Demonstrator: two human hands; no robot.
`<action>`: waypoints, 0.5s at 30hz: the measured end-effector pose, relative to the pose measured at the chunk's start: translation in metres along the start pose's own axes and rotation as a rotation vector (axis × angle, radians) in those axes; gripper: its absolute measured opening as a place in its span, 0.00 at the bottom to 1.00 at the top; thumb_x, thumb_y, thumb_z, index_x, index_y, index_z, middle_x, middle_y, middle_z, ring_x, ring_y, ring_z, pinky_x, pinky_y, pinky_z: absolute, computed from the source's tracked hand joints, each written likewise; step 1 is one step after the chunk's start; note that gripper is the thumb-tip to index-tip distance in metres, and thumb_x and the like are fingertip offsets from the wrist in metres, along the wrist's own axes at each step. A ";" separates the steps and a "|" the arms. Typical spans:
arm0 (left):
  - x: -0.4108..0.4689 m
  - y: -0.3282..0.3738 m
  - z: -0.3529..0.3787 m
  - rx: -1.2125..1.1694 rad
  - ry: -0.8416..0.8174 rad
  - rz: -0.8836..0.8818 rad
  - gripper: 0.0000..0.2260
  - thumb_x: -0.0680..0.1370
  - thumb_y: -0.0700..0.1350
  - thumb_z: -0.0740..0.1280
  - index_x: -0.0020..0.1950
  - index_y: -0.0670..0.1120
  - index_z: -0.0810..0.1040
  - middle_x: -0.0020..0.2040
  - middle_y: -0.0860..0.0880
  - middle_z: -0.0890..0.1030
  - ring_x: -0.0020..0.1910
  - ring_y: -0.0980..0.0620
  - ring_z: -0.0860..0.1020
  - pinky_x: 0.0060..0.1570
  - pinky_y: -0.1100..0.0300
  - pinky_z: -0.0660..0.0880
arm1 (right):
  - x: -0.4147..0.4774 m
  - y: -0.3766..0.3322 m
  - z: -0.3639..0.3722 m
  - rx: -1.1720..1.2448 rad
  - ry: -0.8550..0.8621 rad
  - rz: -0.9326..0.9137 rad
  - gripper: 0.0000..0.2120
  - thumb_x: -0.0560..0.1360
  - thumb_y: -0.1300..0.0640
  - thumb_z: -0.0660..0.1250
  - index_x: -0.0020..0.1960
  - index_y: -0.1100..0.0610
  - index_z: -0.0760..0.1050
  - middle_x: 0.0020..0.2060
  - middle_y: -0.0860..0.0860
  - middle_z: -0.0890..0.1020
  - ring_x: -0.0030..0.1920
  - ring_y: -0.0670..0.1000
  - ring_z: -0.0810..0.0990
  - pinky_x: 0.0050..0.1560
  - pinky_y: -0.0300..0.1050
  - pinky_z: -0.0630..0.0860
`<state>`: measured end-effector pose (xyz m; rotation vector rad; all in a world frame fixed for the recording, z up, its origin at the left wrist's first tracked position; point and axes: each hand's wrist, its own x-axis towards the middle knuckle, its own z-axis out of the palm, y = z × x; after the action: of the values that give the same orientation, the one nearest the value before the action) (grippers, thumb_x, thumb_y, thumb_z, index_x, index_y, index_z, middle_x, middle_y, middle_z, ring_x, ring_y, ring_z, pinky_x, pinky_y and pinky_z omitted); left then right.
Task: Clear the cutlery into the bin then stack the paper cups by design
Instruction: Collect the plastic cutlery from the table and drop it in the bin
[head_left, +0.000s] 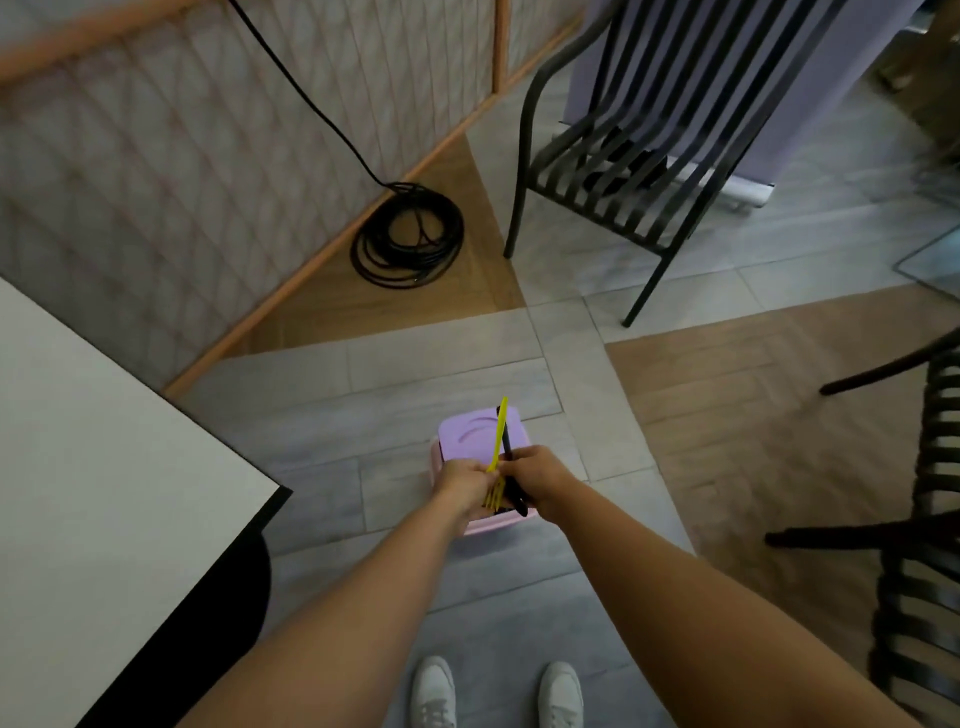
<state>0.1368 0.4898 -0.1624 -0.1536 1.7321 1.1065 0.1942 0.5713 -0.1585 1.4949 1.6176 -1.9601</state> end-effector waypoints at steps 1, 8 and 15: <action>0.011 -0.009 0.001 0.002 0.026 -0.005 0.12 0.79 0.34 0.61 0.35 0.42 0.72 0.32 0.45 0.78 0.21 0.57 0.76 0.23 0.65 0.74 | 0.011 0.010 0.001 0.001 -0.005 0.020 0.13 0.76 0.71 0.58 0.36 0.61 0.72 0.31 0.55 0.73 0.30 0.51 0.72 0.21 0.35 0.73; 0.094 -0.067 0.007 0.025 0.083 -0.205 0.05 0.76 0.34 0.65 0.40 0.39 0.74 0.35 0.41 0.79 0.21 0.51 0.78 0.23 0.57 0.78 | 0.092 0.073 0.008 -0.030 0.037 0.180 0.12 0.75 0.69 0.64 0.34 0.62 0.69 0.30 0.57 0.73 0.25 0.51 0.73 0.29 0.45 0.74; 0.167 -0.112 0.007 0.001 0.081 -0.316 0.10 0.79 0.33 0.57 0.39 0.39 0.70 0.18 0.47 0.75 0.15 0.56 0.74 0.24 0.59 0.74 | 0.171 0.126 0.005 -0.057 0.026 0.381 0.12 0.78 0.69 0.59 0.36 0.62 0.66 0.24 0.56 0.71 0.11 0.45 0.68 0.14 0.33 0.67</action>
<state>0.1277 0.4948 -0.3631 -0.4610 1.7087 0.8770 0.1965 0.5905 -0.3702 1.6661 1.2687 -1.6788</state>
